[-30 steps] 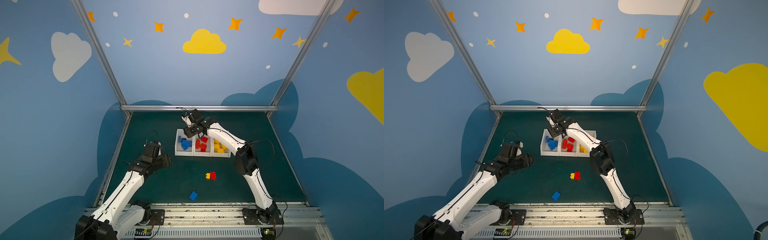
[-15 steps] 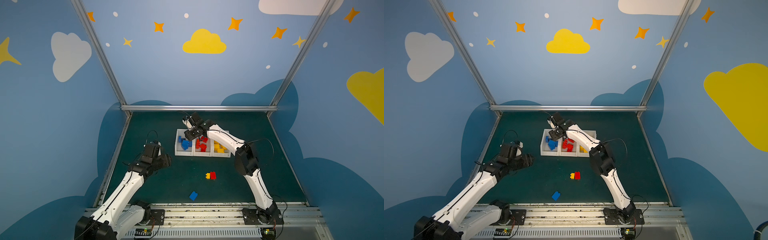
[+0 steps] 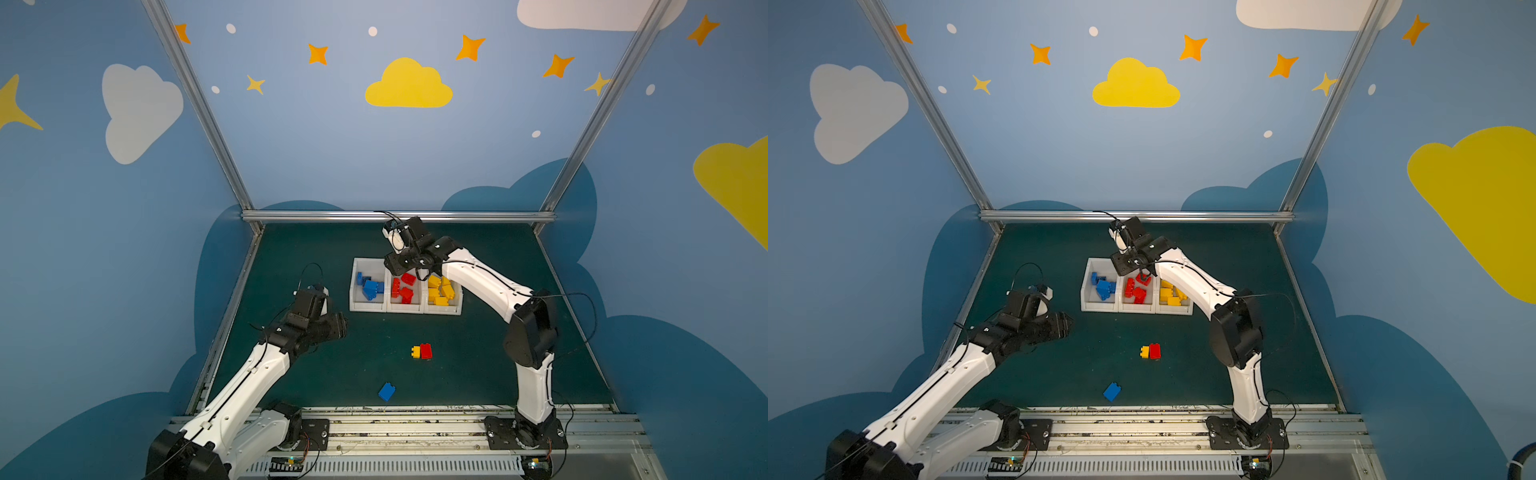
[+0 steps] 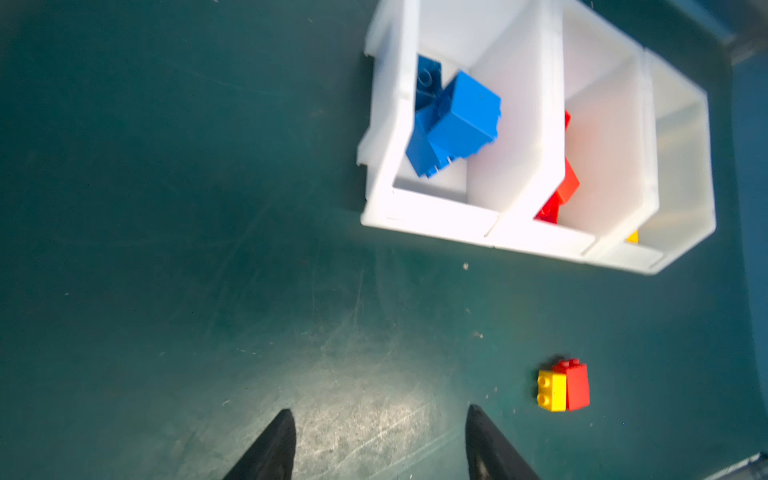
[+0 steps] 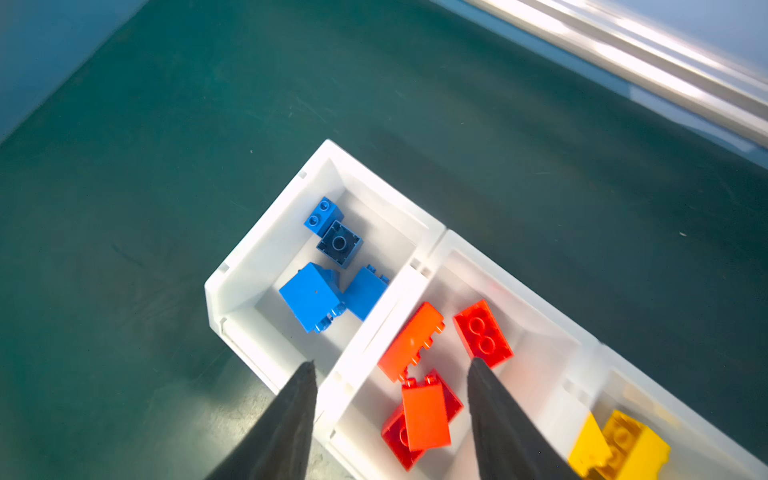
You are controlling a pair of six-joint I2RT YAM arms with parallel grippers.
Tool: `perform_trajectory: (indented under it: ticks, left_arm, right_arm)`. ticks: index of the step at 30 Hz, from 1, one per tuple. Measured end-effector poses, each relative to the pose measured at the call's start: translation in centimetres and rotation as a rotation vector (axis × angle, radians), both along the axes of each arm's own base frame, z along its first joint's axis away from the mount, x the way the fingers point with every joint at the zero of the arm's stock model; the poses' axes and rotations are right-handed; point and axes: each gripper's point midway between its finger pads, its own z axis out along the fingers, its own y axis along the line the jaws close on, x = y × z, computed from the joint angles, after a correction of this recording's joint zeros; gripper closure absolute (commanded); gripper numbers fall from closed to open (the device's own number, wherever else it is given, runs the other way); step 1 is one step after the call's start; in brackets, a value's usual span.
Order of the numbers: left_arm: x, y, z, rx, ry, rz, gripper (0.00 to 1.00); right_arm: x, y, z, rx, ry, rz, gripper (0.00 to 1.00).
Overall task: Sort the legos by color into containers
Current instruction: 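Lower the left gripper onto the last loose blue brick while the right withdraws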
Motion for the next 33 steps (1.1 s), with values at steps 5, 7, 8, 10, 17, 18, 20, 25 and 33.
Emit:
perform_trajectory:
  ticks: [5, 7, 8, 10, 17, 18, 20, 25, 33]
  left_arm:
    - [-1.6, -2.2, -1.1, 0.039, 0.042, -0.107, 0.34]
    - [-2.5, -3.4, -1.7, 0.059, 0.064, -0.158, 0.34]
    - [-2.9, -3.9, -2.1, 0.070, 0.076, -0.184, 0.34]
    - [-3.8, -4.9, -2.7, 0.095, 0.104, -0.234, 0.34]
    - [-6.6, -7.5, -4.5, 0.171, 0.177, -0.379, 0.34]
    - [-7.0, -7.9, -4.7, 0.180, 0.185, -0.400, 0.34]
    - [-7.6, -8.5, -5.0, 0.197, 0.201, -0.433, 0.34]
    - [-8.9, -9.8, -6.1, 0.240, 0.246, -0.503, 0.34]
    - [-10.7, -11.3, -7.2, 0.273, 0.295, -0.584, 0.35]
  right_arm:
    - [-1.5, -3.3, -0.2, 0.000, 0.022, -0.055, 0.41]
    - [-2.2, -4.7, -0.7, -0.012, 0.037, -0.080, 0.41]
    - [-2.6, -5.3, -1.1, -0.020, 0.047, -0.091, 0.41]
    - [-3.5, -6.5, -1.7, -0.036, 0.068, -0.111, 0.42]
    - [-6.9, -10.3, -3.5, -0.100, 0.163, -0.187, 0.42]
    - [-7.4, -10.8, -3.8, -0.110, 0.177, -0.198, 0.42]
    - [-8.5, -11.8, -4.7, -0.126, 0.213, -0.222, 0.42]
    - [-11.2, -13.8, -7.3, -0.169, 0.325, -0.293, 0.42]
    - [-15.0, -16.0, -10.9, -0.205, 0.451, -0.364, 0.42]
